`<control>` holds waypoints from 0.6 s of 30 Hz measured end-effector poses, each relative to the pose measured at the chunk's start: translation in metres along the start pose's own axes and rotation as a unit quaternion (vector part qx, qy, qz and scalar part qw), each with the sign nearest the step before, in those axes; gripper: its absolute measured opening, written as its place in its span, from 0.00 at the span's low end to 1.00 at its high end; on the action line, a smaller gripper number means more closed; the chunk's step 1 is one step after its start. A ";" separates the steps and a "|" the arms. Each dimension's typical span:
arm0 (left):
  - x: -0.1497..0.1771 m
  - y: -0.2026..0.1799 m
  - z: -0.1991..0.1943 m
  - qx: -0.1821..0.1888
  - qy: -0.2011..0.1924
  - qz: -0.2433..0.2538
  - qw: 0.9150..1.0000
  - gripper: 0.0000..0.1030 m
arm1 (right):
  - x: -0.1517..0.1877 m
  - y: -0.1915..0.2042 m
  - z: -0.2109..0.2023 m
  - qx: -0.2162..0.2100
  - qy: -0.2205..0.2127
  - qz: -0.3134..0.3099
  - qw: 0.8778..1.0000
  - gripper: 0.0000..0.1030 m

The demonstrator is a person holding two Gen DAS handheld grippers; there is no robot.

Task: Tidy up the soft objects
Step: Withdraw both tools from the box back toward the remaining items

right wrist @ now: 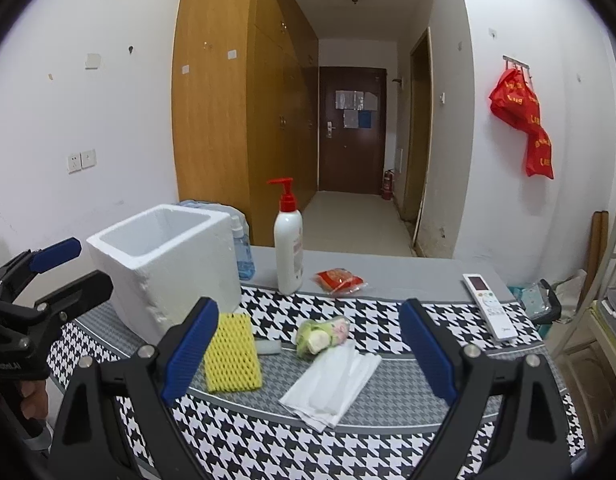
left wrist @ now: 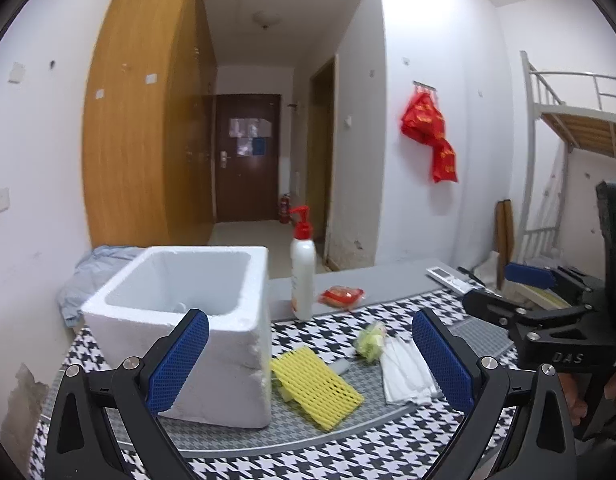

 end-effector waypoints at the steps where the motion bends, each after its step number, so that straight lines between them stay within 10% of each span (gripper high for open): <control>1: 0.003 -0.001 0.000 0.000 0.001 0.002 1.000 0.99 | 0.002 -0.001 0.000 0.002 0.001 -0.001 1.000 0.92; 18: 0.051 -0.016 0.015 0.023 0.062 -0.013 0.998 0.99 | 0.037 -0.019 0.002 0.030 0.038 0.013 0.999 0.92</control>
Point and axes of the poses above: each gripper's, at about its wrist camera, not at the fingertips, and z roughly the way its jaws point, y to its left, x to its underside, the point moved 7 cm from there along z, roughly the way its jaws point, and after that the axes turned 14 degrees about -y, right-handed, at the moved point
